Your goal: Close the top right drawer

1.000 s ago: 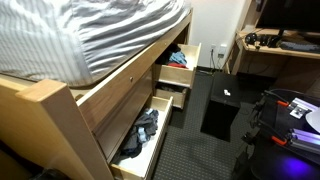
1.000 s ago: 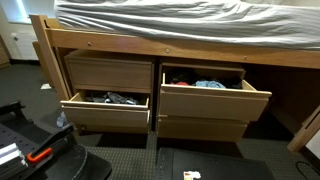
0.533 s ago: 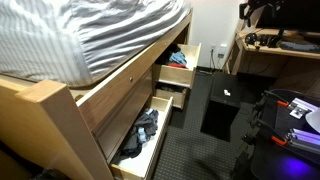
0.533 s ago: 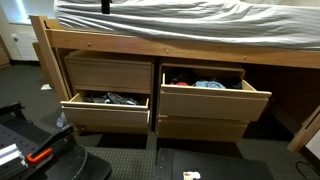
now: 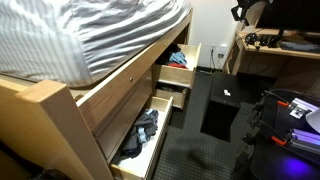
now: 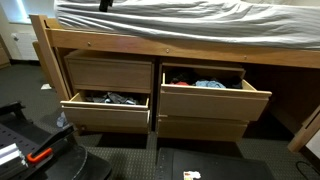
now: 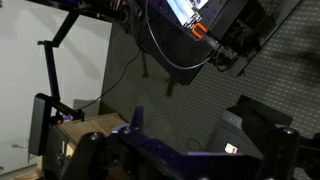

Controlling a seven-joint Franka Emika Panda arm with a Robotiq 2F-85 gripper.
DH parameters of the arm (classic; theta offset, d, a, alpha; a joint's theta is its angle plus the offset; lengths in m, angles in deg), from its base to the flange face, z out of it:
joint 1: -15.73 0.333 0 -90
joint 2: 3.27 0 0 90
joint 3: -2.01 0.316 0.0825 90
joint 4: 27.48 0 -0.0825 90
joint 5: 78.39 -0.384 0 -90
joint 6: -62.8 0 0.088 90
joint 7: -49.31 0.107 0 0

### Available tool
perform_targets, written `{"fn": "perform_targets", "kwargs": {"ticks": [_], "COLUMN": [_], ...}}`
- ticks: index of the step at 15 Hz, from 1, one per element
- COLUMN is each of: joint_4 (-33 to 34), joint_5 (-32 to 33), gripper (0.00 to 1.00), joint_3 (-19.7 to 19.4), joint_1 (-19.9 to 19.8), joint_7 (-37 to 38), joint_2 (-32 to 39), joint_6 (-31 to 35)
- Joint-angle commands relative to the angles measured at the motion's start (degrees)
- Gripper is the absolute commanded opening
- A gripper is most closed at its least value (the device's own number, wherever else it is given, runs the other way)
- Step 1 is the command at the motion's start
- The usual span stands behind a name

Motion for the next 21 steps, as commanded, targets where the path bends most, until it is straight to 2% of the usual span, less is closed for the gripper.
{"fn": "perform_targets", "kwargs": {"ticks": [1, 4, 6, 10, 14, 16, 18, 21], "joint_4": [1.02, 1.87, 0.14, -0.76, -0.51, 1.24, 2.44, 4.31], "joint_5": [-0.07, -0.04, 3.64, 7.66, 13.31, 11.81, 7.98, 0.62], "gripper": [1.00, 1.00, 1.00, 1.00, 1.00, 1.00, 1.00, 1.00], "joint_3": [-2.60, -2.84, -1.69, -3.47, -7.37, -10.03, -12.07, -13.66], "joint_1": [2.91, 3.37, 4.76, 4.37, 2.76, 2.29, 2.16, 1.59], "joint_7": [2.06, 3.79, -2.70, -15.10, -28.29, -23.71, -17.39, -13.09], "joint_2": [0.50, 0.69, -0.12, 3.87, 10.51, 14.16, 16.85, 20.11], "joint_6": [-0.75, -1.47, -3.36, 7.79, 20.44, 22.40, 24.02, 26.38]}}
